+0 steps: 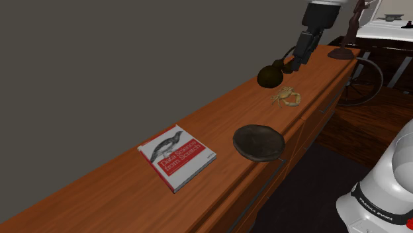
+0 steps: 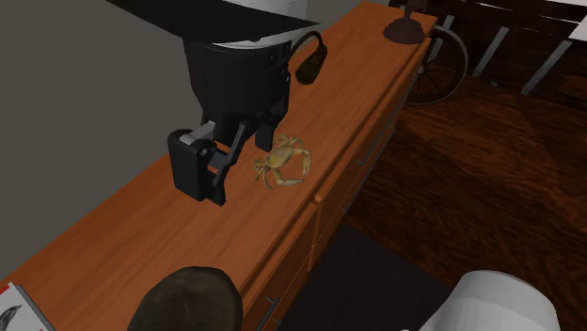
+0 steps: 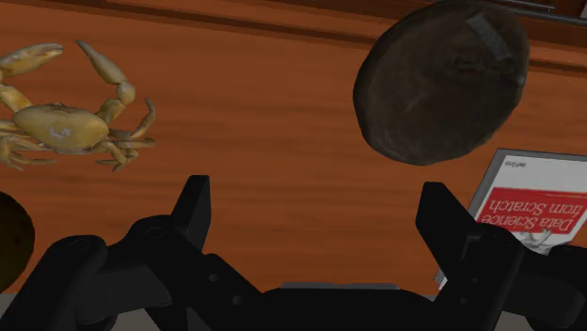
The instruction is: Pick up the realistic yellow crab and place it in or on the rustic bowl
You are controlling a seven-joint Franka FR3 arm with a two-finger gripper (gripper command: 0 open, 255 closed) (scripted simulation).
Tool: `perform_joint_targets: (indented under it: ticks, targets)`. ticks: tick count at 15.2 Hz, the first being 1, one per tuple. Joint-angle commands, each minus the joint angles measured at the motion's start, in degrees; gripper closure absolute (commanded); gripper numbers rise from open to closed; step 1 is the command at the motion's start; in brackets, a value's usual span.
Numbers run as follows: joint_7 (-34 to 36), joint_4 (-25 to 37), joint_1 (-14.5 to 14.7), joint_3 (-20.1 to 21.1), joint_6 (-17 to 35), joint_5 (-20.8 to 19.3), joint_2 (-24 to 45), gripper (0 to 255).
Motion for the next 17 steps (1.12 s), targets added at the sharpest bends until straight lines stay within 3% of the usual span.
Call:
perform_joint_targets:
  ticks: [1, 9, 17]
  targets:
    - [0.0, 0.0, 0.0, 0.0, 0.0, 0.0, 0.0, 0]
    - [-0.9, -10.5, -4.4, -4.9, 14.9, -2.1, 2.6, 0]
    - [-2.6, -17.3, -8.2, -10.6, 31.1, -3.1, 10.1, 0]
